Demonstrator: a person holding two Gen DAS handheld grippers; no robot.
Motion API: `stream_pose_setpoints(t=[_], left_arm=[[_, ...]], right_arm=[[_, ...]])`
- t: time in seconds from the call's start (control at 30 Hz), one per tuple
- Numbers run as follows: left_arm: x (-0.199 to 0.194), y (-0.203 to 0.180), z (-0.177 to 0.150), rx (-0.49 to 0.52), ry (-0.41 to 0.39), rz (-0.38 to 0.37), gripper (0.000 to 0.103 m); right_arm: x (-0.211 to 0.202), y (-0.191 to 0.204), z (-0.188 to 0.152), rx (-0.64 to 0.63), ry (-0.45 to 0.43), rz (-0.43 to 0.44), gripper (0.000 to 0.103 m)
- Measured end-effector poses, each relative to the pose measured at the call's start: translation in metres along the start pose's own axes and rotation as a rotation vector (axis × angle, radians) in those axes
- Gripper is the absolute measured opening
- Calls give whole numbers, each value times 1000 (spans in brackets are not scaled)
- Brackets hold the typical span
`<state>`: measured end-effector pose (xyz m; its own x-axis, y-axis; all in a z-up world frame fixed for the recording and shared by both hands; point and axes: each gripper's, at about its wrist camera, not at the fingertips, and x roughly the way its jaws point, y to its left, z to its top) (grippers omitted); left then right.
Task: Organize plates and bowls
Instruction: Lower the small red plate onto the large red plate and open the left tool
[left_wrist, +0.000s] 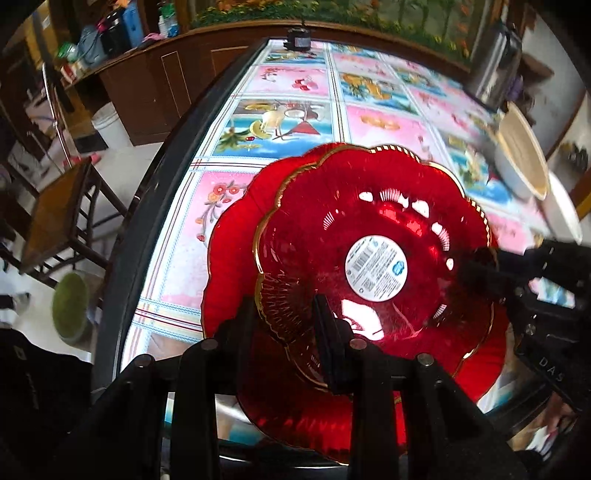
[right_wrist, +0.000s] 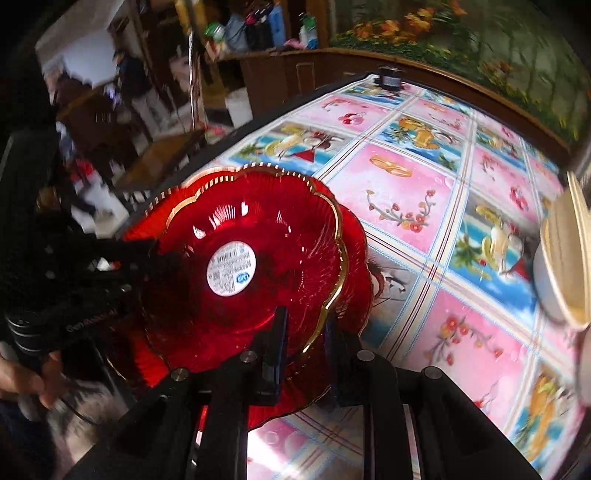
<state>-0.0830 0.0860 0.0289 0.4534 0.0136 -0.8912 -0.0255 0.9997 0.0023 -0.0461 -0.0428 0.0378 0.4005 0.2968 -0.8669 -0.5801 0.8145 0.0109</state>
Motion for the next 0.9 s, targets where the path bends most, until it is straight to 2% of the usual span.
stream_pose_setpoints(t=[0.1, 0.23, 0.4, 0.67, 0.83, 0.9], left_arm=[[0, -2, 0, 23, 11, -3, 37], [1, -6, -1, 38, 19, -12, 48], [1, -8, -1, 36, 29, -17, 49], [-3, -4, 0, -9, 40, -70, 51], [-15, 0, 3, -29, 5, -81, 63], [-20, 1, 4, -32, -9, -78, 63]], right_arm=[[3, 5, 4, -48, 32, -29, 24], [6, 7, 7, -68, 52, -30, 31], [4, 4, 7, -42, 53, 3, 34], [-2, 0, 7, -20, 55, 49, 39], [-8, -3, 7, -15, 41, 63, 45], [-13, -5, 8, -9, 27, 63, 48]])
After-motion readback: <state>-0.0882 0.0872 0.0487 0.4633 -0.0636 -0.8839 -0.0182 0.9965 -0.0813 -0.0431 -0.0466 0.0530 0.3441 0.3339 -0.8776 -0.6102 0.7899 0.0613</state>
